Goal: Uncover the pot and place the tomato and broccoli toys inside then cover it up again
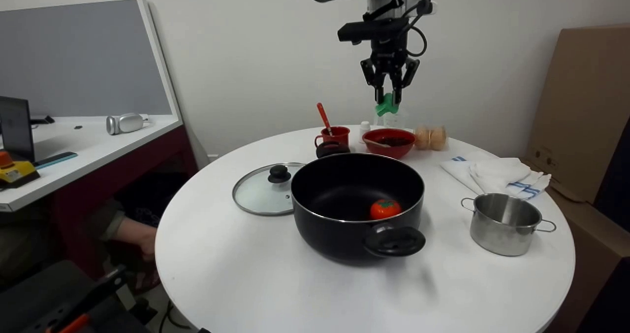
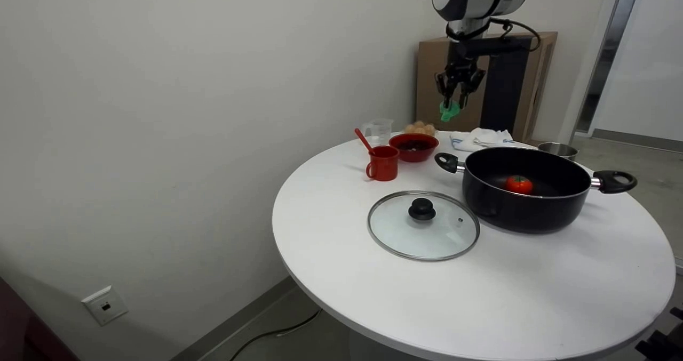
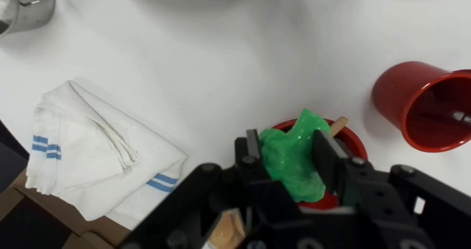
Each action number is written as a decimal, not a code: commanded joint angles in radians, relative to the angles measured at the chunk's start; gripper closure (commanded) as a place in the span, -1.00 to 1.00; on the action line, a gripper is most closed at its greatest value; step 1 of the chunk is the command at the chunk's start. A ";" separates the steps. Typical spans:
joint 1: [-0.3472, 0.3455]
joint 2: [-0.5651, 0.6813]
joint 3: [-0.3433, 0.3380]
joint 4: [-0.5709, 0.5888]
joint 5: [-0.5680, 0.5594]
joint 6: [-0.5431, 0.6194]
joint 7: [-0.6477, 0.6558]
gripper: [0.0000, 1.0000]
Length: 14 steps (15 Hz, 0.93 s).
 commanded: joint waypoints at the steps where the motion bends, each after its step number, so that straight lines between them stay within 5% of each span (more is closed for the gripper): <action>1: 0.023 -0.151 -0.008 -0.154 -0.021 -0.049 -0.054 0.70; 14: 0.051 -0.583 -0.045 -0.797 -0.194 -0.047 -0.058 0.70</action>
